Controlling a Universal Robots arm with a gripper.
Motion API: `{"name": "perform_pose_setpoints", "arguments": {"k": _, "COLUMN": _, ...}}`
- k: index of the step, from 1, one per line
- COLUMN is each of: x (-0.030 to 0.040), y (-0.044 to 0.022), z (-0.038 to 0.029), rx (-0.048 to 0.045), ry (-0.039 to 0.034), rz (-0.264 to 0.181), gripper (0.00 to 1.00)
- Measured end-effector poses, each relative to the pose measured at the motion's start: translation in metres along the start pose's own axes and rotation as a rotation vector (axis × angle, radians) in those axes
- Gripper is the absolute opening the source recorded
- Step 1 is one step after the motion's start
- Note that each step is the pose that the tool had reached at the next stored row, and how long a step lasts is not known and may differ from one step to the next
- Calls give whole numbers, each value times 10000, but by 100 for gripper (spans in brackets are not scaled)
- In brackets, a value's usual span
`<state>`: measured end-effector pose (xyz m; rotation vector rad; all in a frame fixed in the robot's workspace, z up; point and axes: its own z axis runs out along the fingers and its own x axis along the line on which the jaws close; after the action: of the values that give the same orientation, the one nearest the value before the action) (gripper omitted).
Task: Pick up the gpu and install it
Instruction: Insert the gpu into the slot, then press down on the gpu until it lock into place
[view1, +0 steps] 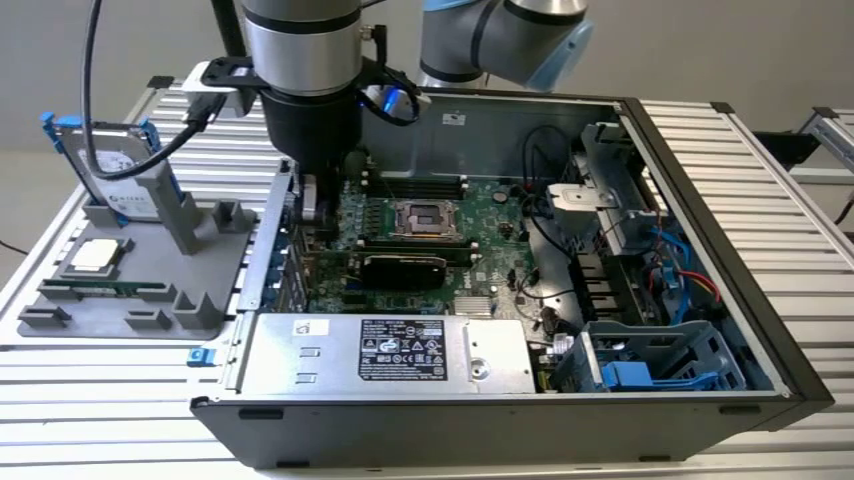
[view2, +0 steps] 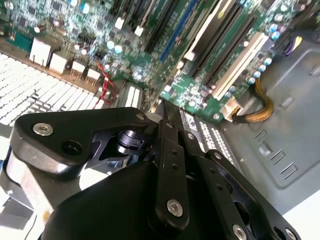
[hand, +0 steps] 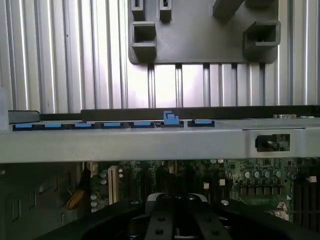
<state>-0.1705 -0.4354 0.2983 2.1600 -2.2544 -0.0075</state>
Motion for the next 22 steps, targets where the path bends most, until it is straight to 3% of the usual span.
{"name": "perform_pose_setpoints", "arguments": {"k": 11, "x": -19, "y": -409, "z": 29, "rx": 0, "ry": 1, "rz": -1, "gripper": 0}}
{"name": "perform_pose_setpoints", "arguments": {"k": 15, "x": -24, "y": -514, "z": 70, "rx": 0, "ry": 0, "rz": 0, "gripper": 0}}
{"name": "perform_pose_setpoints", "arguments": {"k": 22, "x": -31, "y": -688, "z": 69, "rx": 0, "ry": 1, "rz": 0, "gripper": 0}}
